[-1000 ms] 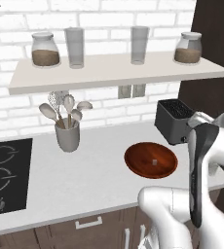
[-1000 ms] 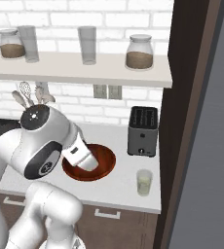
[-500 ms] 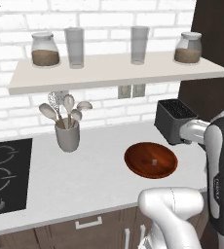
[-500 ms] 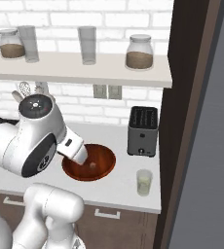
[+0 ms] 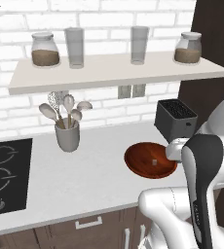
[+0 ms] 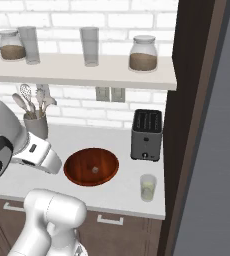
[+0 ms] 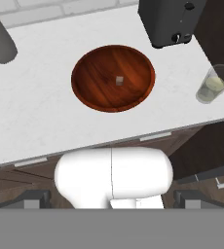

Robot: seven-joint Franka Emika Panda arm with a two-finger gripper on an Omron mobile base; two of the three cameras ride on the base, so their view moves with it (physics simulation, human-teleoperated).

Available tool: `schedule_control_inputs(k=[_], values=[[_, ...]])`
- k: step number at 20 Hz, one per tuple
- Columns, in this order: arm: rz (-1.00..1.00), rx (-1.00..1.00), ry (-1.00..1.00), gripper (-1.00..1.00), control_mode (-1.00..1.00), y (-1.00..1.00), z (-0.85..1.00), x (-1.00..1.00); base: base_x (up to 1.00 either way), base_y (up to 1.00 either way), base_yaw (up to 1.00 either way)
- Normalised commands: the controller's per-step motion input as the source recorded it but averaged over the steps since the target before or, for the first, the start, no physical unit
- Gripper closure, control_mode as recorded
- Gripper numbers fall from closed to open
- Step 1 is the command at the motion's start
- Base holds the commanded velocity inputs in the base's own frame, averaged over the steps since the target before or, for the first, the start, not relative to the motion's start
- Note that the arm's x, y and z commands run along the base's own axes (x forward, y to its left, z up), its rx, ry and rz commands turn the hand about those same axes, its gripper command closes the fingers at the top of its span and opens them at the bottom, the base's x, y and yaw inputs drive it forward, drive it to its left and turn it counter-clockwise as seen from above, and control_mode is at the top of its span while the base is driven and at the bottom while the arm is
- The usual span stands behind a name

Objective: Grab a lemon wedge from the fridge and one ice cube from the ice bowl, and put them in the glass of lemonade.

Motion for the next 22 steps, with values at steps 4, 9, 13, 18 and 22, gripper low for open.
schedule_control_inputs(k=[4,9,13,18,22], values=[[0.0,0.0,0.0,-1.0,-1.0,0.0,0.0,0.0,0.0,0.0,0.0],[0.0,0.0,0.0,-1.0,1.0,0.0,0.0,-0.04,-0.15,-0.04,0.0],[0.0,0.0,0.0,-1.0,1.0,0.0,0.0,0.0,-1.0,-0.56,-0.09],[0.0,0.0,0.0,-1.0,1.0,0.0,0.0,0.0,-0.85,-0.23,-0.44],[0.0,0.0,0.0,-1.0,1.0,0.0,0.0,0.0,-0.35,-0.18,-0.69]])
